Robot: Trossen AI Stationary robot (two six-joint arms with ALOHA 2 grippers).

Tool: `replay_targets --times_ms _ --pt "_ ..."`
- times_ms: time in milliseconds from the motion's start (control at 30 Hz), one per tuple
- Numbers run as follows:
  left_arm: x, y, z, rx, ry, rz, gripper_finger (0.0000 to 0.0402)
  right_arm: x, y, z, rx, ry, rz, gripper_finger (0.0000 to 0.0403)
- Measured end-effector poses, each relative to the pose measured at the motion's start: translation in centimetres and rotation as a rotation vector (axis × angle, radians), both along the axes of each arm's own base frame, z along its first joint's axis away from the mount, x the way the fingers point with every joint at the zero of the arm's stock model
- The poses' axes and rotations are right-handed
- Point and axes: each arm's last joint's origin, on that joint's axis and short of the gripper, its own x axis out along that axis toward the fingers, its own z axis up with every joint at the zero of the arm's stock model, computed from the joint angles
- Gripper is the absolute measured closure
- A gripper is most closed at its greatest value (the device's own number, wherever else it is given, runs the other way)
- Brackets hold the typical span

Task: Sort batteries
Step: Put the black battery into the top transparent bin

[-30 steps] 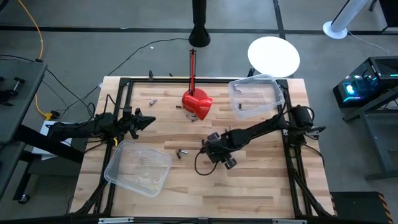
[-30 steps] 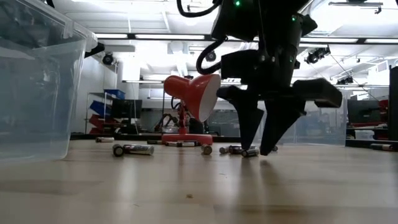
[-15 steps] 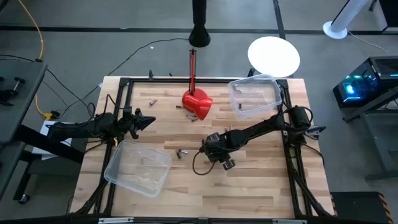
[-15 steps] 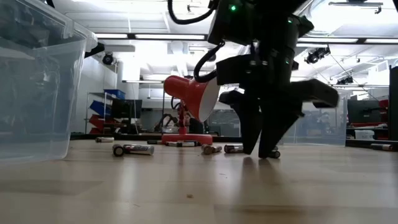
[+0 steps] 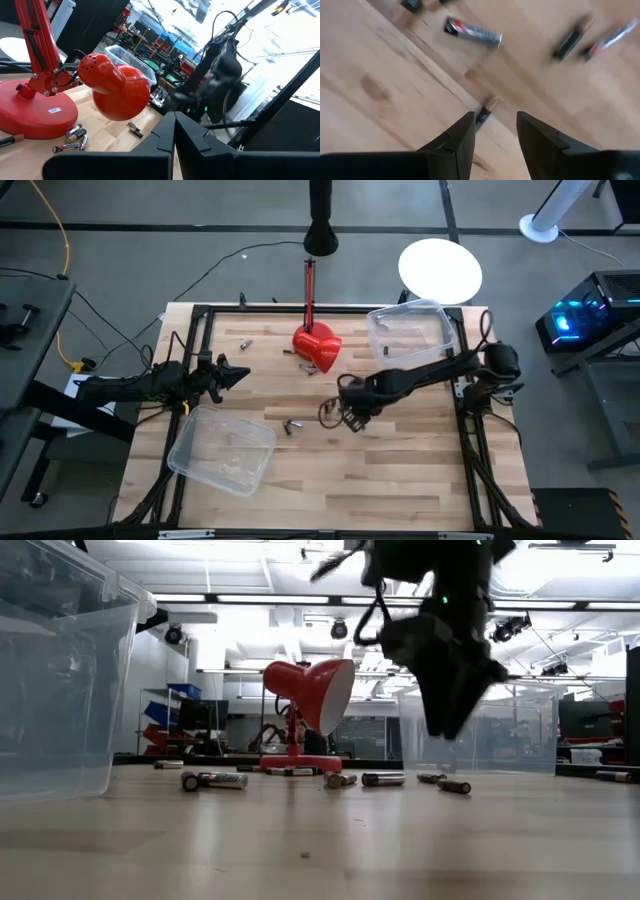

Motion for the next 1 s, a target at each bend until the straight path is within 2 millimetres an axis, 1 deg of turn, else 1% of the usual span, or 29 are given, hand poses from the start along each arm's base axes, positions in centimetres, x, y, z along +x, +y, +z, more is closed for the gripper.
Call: replay_targets --times_ms 133,233,400,533,667,767,833,900,1000 --pt "0.0 0.0 0.0 0.0 0.0 0.0 0.0401 -0.7 0.8 -1.9 0.013 0.058 -0.102 0.0265" --pt "0.0 0.0 0.0 0.0 0.0 0.0 0.0401 -1.5 0.5 -3.4 -0.002 0.102 -0.191 0.0265" --pt "0.0 0.0 0.0 0.0 -0.001 0.0 0.0401 -1.7 0.0 -4.7 0.043 0.059 -0.269 0.0265" --pt "0.0 0.0 0.0 0.0 0.0 0.0 0.0401 -1.3 0.4 -4.4 0.074 0.03 -0.274 0.0265" --pt "0.0 0.0 0.0 0.0 0.0 0.0 0.0401 -0.6 0.8 -3.3 0.076 0.002 -0.235 0.0265" --pt "0.0 0.0 0.0 0.0 0.0 0.0 0.0401 0.4 1.2 -2.2 0.08 -0.071 -0.182 0.0265" --pt "0.0 0.0 0.0 0.0 0.001 0.0 0.0401 1.1 1.9 -1.7 0.097 -0.132 -0.131 0.0265" --pt "0.0 0.0 0.0 0.0 0.0 0.0 0.0401 1.6 2.7 -1.9 0.13 -0.162 -0.075 0.0265" --pt "0.0 0.0 0.0 0.0 0.0 0.0 0.0401 2.1 3.8 -3.0 0.162 -0.169 0.004 0.0265"
